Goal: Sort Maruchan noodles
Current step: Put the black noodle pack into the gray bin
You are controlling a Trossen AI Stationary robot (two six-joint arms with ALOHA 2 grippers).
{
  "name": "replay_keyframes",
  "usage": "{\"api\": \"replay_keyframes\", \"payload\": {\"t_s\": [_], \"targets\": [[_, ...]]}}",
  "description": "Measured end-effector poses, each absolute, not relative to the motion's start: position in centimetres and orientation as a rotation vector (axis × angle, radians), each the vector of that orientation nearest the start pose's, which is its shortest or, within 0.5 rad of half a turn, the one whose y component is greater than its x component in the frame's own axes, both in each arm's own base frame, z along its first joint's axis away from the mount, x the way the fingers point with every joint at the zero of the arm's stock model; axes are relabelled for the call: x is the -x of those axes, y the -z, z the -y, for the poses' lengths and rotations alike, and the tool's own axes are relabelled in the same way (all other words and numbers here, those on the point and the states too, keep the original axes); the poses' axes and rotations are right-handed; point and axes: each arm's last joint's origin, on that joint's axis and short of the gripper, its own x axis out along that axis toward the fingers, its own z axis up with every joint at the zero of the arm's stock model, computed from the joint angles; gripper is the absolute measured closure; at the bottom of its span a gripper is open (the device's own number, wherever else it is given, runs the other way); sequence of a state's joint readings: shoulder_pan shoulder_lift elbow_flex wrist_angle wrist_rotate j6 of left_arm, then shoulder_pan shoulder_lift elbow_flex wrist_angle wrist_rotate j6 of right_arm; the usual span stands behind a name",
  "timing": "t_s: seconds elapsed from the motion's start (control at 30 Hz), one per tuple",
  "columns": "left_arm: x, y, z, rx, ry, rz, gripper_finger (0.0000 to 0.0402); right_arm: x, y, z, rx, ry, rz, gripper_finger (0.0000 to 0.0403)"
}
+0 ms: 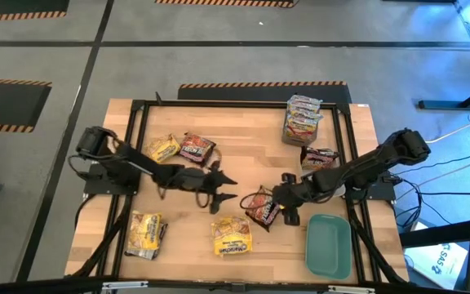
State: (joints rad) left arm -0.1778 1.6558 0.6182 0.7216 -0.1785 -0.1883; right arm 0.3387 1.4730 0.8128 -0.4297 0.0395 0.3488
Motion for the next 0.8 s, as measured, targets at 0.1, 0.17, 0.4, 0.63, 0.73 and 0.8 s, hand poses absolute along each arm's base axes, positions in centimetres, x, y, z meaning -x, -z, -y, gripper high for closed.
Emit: {"api": "replay_keyframes", "payload": {"t_s": [0.1, 0.17, 0.4, 0.63, 0.73, 0.8], "targets": [[-33.4, -15.7, 4.4, 0.134, -0.018, -0.332, 0.0185, -24.5, -17.4, -9.5, -0.127, -0.027, -1.157, 0.0172], [-35.0, -15.4, 4.2, 0.133, -0.011, -0.391, 0.0185, -24.1, -17.3, -10.3, -0.12, 0.0, -1.16, 0.0172], [-37.6, -14.7, 3.2, 0.109, -0.067, -0.542, 0.0185, -23.6, -16.9, -11.6, -0.063, 0.148, -1.091, 0.0172], [-37.4, -14.2, 2.7, 0.108, -0.091, -0.591, 0.0186, -24.2, -14.4, -11.2, -0.094, 0.253, -1.087, 0.0172], [-37.0, -13.7, 2.7, 0.101, -0.096, -0.662, 0.0186, -24.7, -14.1, -10.8, -0.085, 0.295, -1.056, 0.0172], [-36.6, -13.3, 2.7, 0.105, -0.107, -0.712, 0.0186, -25.0, -14.1, -10.2, -0.058, 0.332, -1.037, 0.0172]]}}
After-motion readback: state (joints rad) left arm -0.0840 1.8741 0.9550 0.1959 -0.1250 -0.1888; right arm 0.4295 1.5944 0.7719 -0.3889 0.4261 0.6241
